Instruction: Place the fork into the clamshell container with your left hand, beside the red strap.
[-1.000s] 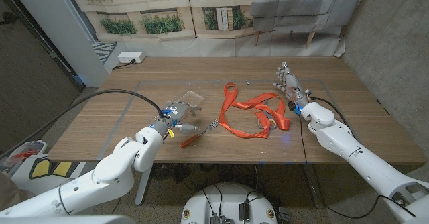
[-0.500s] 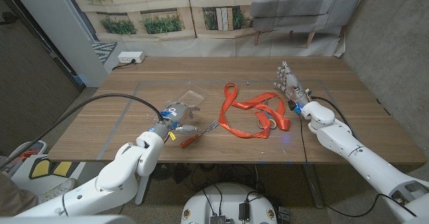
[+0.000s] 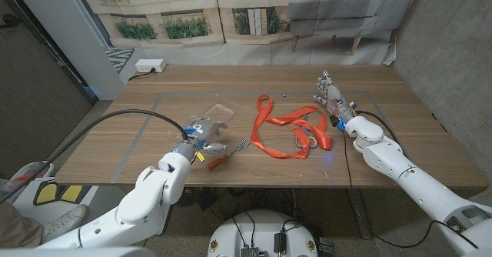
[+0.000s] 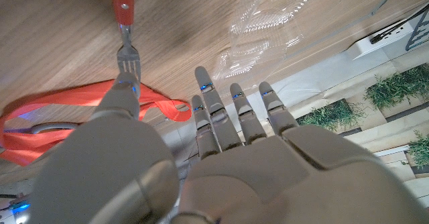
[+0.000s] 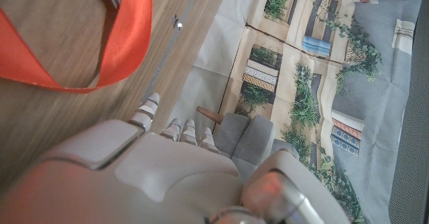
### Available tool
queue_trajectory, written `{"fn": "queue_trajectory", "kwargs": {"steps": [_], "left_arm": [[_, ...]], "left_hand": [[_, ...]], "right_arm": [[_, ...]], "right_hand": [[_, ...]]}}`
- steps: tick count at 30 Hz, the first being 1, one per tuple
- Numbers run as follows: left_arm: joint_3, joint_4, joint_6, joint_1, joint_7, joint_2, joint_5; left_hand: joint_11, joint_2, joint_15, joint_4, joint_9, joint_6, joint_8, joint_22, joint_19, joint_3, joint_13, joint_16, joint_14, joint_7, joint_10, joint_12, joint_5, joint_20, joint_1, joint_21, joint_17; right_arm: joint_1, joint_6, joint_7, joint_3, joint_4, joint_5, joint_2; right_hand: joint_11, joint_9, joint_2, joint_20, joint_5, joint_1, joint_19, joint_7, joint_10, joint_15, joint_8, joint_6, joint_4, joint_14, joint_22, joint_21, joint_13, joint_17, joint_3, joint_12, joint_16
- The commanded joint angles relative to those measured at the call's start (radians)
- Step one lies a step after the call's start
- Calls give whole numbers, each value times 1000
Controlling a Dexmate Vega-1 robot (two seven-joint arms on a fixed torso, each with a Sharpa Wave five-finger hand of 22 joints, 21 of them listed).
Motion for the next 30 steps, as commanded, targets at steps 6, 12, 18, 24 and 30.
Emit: {"fn": "queue_trajectory", "kwargs": {"steps": [6, 12, 18, 24, 30], "left_arm": [[27, 10, 36, -12, -61, -15, 37], [35, 19, 50, -15, -67, -28, 47], [37, 18, 49, -17, -76, -26, 45], [36, 22, 40, -23, -83, -26, 32], [34, 21, 32, -28, -88, -21, 21]], "left_hand": [[-4, 4, -59, -3, 3, 7, 4, 2, 1, -2, -4, -4, -2, 1, 6, -7, -1, -13, 8, 3, 2], [-4, 6, -57, -3, 3, -2, -1, 2, 1, -2, -6, -7, -5, 0, 7, -11, -1, -15, 9, 2, 2], [-2, 8, -56, -2, 3, -6, -5, 2, 1, -3, -8, -9, -7, -1, 5, -14, -1, -15, 9, 1, 2], [-3, 9, -56, -2, 3, -10, -8, 2, -1, -4, -10, -10, -8, -1, 2, -19, -2, -15, 10, 0, 2], [-5, 10, -57, -2, 3, -14, -10, 2, -2, -4, -10, -11, -9, -1, 5, -19, -1, -15, 10, -1, 2]], "right_arm": [[8, 27, 7, 0, 27, -1, 9], [2, 30, 2, 1, 25, -1, 10], [5, 45, 5, 0, 34, -6, 13], [11, 43, 6, -2, 37, -9, 15], [16, 44, 4, -2, 46, -6, 23]], "right_hand": [[3, 2, 6, -10, -5, 1, 25, 5, 1, -4, 0, 1, 1, -3, 6, 11, 3, 1, -3, -5, 0], [1, 2, 6, -16, -5, 2, 39, 5, 2, -6, 0, 1, 0, -2, 6, 14, 3, 1, -4, -5, 0], [3, 2, 6, -22, -5, 3, 40, 6, 3, -13, 1, 2, -1, -2, 6, 13, 3, 1, -4, -4, 0], [3, 2, 6, -27, -5, 5, 37, 7, 3, -15, 1, 3, -2, -2, 6, 10, 3, 1, -4, -4, 0], [3, 2, 6, -25, -5, 6, 31, 8, 3, -15, 1, 3, -3, -3, 6, 7, 3, 0, -4, -4, -1]]}}
